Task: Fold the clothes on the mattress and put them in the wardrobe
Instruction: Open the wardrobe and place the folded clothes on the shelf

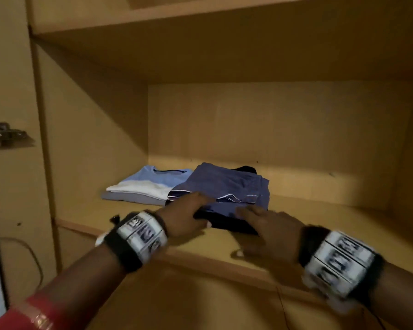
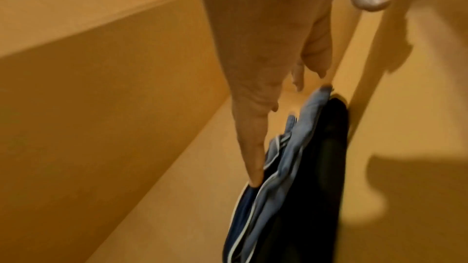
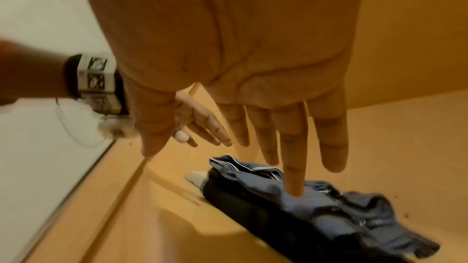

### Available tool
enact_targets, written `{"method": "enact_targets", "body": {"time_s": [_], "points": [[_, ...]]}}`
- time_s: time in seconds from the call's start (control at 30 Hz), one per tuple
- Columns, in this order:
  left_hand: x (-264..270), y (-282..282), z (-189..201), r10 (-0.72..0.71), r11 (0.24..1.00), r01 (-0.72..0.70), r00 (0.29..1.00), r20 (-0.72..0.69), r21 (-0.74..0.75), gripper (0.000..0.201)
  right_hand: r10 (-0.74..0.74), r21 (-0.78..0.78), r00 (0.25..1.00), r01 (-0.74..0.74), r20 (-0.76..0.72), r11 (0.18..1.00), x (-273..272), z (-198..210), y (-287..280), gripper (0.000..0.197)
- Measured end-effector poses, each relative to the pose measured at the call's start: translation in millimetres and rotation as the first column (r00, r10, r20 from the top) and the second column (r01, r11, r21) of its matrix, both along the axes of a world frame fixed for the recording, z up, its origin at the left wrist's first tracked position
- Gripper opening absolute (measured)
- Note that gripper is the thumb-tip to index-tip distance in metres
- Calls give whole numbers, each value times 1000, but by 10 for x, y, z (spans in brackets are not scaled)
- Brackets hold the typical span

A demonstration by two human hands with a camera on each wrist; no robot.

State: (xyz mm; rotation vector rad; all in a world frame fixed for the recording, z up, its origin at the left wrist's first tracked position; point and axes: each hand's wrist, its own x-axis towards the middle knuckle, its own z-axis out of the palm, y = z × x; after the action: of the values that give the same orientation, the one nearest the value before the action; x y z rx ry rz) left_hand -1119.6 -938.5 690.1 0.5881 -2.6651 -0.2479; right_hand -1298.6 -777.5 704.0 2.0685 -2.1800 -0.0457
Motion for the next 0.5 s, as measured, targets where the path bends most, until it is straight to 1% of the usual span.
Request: {"method": "enact_targets", "body": {"time_s": [0.03, 0.1, 0.17, 0.2, 0.23, 0.27, 0.3, 0.33, 0.37, 0.4, 0.43, 0.47, 0.5], "points": [[184, 226, -74, -50, 998, 52, 997, -52, 44, 51, 22, 9, 997, -23, 68, 1000, 95, -47, 213, 94], [624, 654, -295, -100, 990, 115, 982, -159, 87, 54, 33, 59, 980, -45, 195, 997, 218, -182, 588, 90], [1120, 938, -565, -71, 981, 119, 955, -287, 154, 52, 0, 74, 967, -19, 254, 997, 299, -372, 879, 79], [1361, 1031, -710, -20, 976, 94, 939, -343, 199, 54, -51, 80, 969, 32, 244, 996, 320, -491, 976, 80], [1577, 1088, -853, 48, 965, 58, 921, -388, 256, 56, -138, 108, 967, 117, 212, 987, 331, -623, 1045, 91], [1763, 1120, -987, 120, 943, 28, 900, -420, 330, 53, -222, 134, 962, 202, 157, 970, 322, -763, 1075, 107], [1925, 1139, -1116, 191, 914, 4, 878, -440, 405, 44, -283, 135, 954, 270, 94, 953, 300, -909, 1078, 119], [2073, 1174, -1243, 254, 887, -18, 854, -454, 462, 36, -321, 107, 946, 314, 52, 943, 280, -1053, 1066, 119], [2203, 1229, -1353, 288, 884, -49, 840, -460, 465, 36, -350, 66, 936, 347, 43, 936, 277, -1182, 1052, 111], [2342, 1281, -1454, 304, 895, -82, 832, -463, 439, 38, -373, 11, 926, 373, 58, 928, 291, -1299, 1030, 101], [2490, 1346, -1514, 310, 912, -121, 830, -463, 392, 35, -388, -51, 919, 391, 67, 919, 330, -1384, 1017, 96], [2661, 1409, -1562, 329, 924, -176, 818, -471, 339, 28, -396, -110, 915, 403, 81, 909, 385, -1442, 1008, 93], [2852, 1484, -1582, 356, 928, -240, 801, -482, 286, 25, -403, -150, 908, 416, 113, 897, 453, -1473, 1013, 90]]}}
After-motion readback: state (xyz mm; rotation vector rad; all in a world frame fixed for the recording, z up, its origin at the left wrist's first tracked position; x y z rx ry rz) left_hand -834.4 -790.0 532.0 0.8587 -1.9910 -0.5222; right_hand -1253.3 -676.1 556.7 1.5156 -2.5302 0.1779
